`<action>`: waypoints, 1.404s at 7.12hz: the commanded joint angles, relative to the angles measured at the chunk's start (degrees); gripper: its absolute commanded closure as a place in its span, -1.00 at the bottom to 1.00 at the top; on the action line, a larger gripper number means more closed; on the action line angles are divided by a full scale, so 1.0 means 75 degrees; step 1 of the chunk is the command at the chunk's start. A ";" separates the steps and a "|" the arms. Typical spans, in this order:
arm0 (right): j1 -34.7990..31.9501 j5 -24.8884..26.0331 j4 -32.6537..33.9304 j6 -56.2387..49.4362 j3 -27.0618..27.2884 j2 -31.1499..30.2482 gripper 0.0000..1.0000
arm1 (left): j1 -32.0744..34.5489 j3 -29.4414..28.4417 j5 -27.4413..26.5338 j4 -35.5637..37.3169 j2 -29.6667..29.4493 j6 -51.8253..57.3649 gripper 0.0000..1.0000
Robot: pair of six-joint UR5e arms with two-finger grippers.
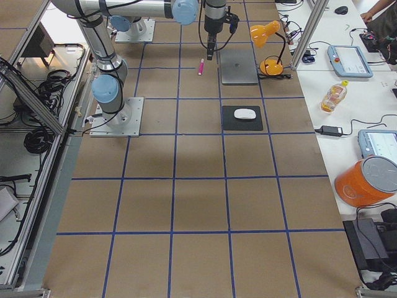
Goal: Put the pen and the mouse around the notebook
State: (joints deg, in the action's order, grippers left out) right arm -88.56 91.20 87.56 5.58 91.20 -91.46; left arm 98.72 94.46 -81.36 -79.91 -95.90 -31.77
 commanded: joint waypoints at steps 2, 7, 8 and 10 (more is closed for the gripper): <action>-0.0192 -0.0065 -0.0109 0.0123 -0.0007 -0.0191 -1.00 | -0.0470 -0.0454 -0.1140 -0.1159 0.0903 0.2578 -1.00; -0.0145 -0.0078 -0.0120 0.0088 0.0039 -0.0215 -1.00 | -0.0868 -0.0548 -0.1035 -0.1228 0.1033 0.4013 -1.00; -0.0134 -0.0078 -0.0109 0.0088 0.0039 -0.0204 -1.00 | -0.0869 -0.0547 -0.1035 -0.1228 0.1022 0.4013 -1.00; -0.0157 -0.0090 -0.0096 0.0111 0.0016 -0.0227 -1.00 | -0.0858 -0.0524 -0.1035 -0.1228 0.1022 0.4013 -1.00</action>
